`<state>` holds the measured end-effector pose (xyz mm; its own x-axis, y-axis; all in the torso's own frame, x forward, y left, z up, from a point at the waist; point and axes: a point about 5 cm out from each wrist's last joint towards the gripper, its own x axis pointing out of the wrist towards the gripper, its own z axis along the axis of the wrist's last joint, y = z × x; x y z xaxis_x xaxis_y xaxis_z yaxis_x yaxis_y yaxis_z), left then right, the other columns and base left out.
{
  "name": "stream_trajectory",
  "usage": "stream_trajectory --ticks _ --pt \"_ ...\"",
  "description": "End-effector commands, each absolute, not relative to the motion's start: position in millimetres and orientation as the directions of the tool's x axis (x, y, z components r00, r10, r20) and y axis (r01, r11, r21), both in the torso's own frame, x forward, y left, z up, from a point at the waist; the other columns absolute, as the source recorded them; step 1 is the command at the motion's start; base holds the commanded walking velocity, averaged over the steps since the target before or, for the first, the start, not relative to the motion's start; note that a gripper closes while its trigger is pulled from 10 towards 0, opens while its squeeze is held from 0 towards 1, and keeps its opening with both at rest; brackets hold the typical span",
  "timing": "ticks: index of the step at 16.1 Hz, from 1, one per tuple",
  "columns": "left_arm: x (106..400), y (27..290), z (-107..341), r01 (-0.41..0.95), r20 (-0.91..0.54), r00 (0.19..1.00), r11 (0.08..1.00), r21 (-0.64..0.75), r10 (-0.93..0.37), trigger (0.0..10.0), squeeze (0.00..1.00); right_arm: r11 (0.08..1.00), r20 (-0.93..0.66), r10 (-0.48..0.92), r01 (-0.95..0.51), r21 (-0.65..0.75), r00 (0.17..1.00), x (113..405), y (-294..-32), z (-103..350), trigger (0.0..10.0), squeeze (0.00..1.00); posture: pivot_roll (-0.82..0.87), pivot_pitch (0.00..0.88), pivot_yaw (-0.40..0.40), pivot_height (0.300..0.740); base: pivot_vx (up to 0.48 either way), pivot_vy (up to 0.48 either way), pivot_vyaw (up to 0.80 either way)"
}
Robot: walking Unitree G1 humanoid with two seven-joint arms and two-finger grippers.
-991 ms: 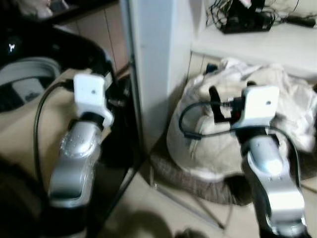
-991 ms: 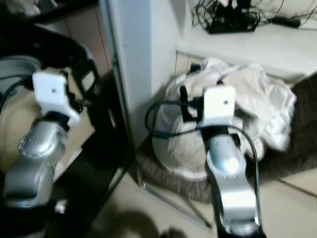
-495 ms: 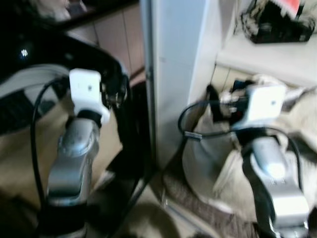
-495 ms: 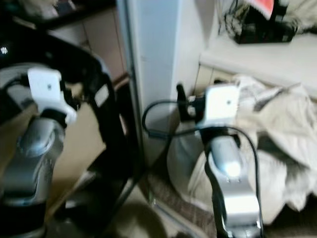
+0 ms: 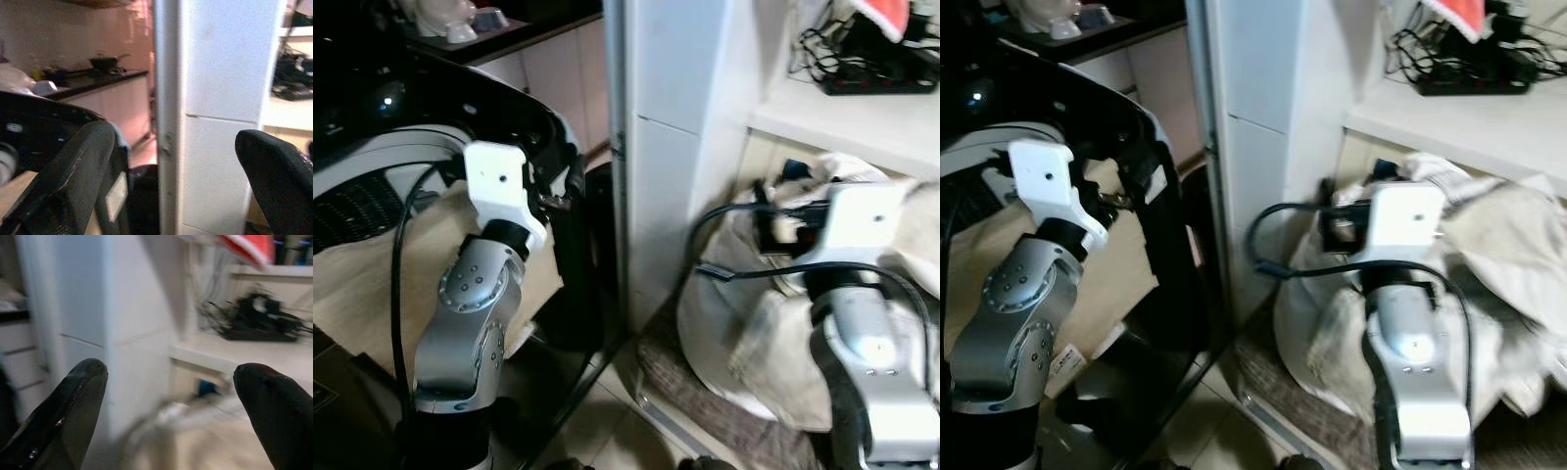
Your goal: Clothes washing
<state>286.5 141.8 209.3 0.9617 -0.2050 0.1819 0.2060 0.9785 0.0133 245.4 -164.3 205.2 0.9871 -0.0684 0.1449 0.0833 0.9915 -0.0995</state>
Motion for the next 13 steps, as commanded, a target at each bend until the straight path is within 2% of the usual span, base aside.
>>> stream_trajectory --ticks 1,4,5,8,10,13 --pt "284.0 141.3 208.8 0.220 0.182 0.957 0.974 0.045 -0.225 10.0 0.00 0.990 0.166 -0.071 0.090 -0.110 0.984 242.6 -167.4 212.6 10.0 0.00 -0.07 0.061 0.060 0.740 0.000 0.000 0.00" --pt "281.8 137.7 202.4 0.241 0.179 0.949 0.964 0.117 -0.259 10.0 0.00 0.987 0.149 0.018 0.007 -0.162 0.989 236.8 -162.3 207.0 10.0 0.00 -0.07 0.010 0.069 0.740 0.000 0.000 0.00" --pt "283.4 138.2 201.0 0.227 0.166 0.956 0.969 0.097 -0.240 10.0 0.00 0.990 0.137 0.026 -0.007 -0.138 0.990 237.1 -162.1 205.9 10.0 0.00 -0.06 0.002 0.063 0.740 0.000 0.000 0.00" --pt "285.9 141.8 204.9 0.181 0.184 0.965 0.982 0.060 -0.189 10.0 0.00 0.993 0.128 0.081 -0.069 -0.095 0.989 241.9 -155.1 207.6 10.0 0.00 -0.07 0.018 0.040 0.740 0.000 0.000 0.00" --pt "286.2 142.0 207.3 0.159 0.204 0.962 0.979 0.127 -0.183 10.0 0.00 0.992 0.115 0.099 -0.088 -0.095 0.988 242.3 -151.7 203.5 10.0 0.00 -0.06 0.022 0.031 0.740 0.000 0.000 0.00" --pt "282.8 140.1 208.9 0.194 0.184 0.958 0.970 0.149 -0.220 10.0 0.00 0.991 0.094 0.118 -0.111 -0.074 0.989 240.0 -146.2 197.5 10.0 0.00 -0.05 0.033 0.036 0.740 0.000 0.000 0.00"
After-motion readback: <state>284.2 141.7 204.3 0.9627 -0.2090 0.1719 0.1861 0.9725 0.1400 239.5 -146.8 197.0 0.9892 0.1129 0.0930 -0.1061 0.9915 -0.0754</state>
